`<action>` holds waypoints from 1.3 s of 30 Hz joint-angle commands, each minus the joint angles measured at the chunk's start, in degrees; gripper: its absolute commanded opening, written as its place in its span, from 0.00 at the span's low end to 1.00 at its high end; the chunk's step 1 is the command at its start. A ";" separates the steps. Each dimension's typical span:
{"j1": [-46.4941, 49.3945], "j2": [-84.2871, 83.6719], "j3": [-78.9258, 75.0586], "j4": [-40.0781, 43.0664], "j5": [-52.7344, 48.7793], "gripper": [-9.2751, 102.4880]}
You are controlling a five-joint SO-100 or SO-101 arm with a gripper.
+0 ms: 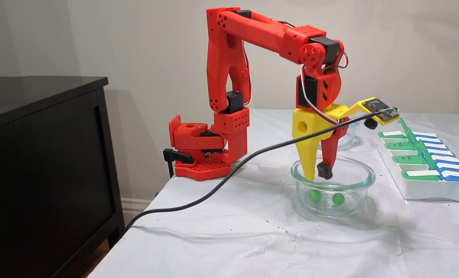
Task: Sort medicines into box.
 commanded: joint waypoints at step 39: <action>2.81 -2.11 -4.66 0.79 -8.09 0.30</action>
